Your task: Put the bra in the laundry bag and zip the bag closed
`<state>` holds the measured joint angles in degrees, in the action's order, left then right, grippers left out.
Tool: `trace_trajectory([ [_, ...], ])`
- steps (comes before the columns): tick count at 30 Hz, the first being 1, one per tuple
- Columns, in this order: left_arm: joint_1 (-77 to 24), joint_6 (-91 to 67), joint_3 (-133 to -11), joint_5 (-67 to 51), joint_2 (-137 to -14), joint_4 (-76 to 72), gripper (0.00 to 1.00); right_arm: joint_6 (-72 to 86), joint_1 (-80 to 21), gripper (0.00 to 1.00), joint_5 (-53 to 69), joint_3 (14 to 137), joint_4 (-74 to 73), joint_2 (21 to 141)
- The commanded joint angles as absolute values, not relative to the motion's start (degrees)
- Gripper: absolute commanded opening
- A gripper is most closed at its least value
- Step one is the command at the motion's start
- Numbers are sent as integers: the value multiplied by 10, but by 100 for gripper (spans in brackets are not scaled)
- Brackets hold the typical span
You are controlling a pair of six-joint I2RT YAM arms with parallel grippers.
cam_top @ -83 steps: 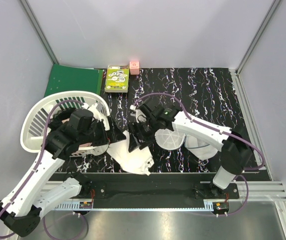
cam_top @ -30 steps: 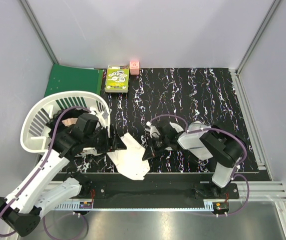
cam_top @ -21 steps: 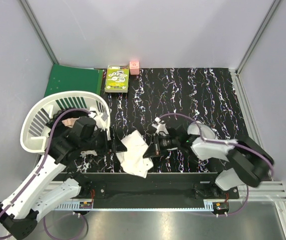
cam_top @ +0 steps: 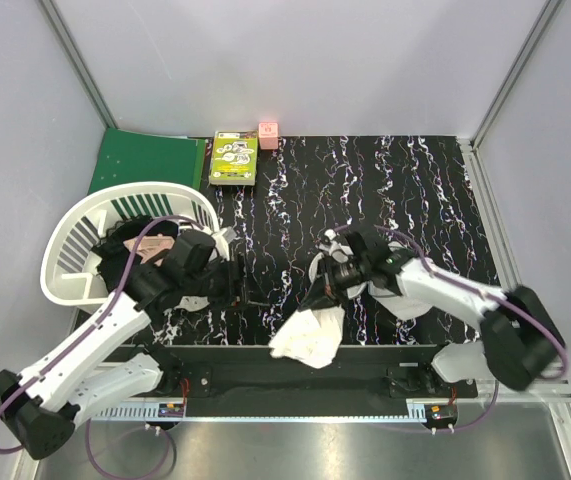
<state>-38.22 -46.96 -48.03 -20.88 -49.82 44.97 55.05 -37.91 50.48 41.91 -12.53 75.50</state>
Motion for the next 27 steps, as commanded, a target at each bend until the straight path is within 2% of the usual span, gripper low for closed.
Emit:
trace_trajectory([
  [1,-385,-480,-493,-184,-519,425,68,461,-365,0,554,535,-135,904],
  [6,-386,-477,-500,-158,-556,423,68,417,-359,0,558,658,-145,1049],
  [12,-399,-458,-520,-149,-620,397,63,356,-336,1,551,682,-221,1085],
  [14,-409,-460,-523,-142,-649,375,60,299,-335,7,514,704,-269,1089],
  [18,-424,-478,-522,-114,-713,343,42,227,-334,18,453,734,-363,1103],
  [19,-427,-481,-519,-111,-722,331,40,216,-333,18,438,748,-380,1106],
  [23,-428,-478,-523,-106,-773,291,37,174,-333,33,366,772,-442,1102],
  [27,-428,-467,-533,-85,-816,280,33,170,-333,44,359,784,-465,1093],
])
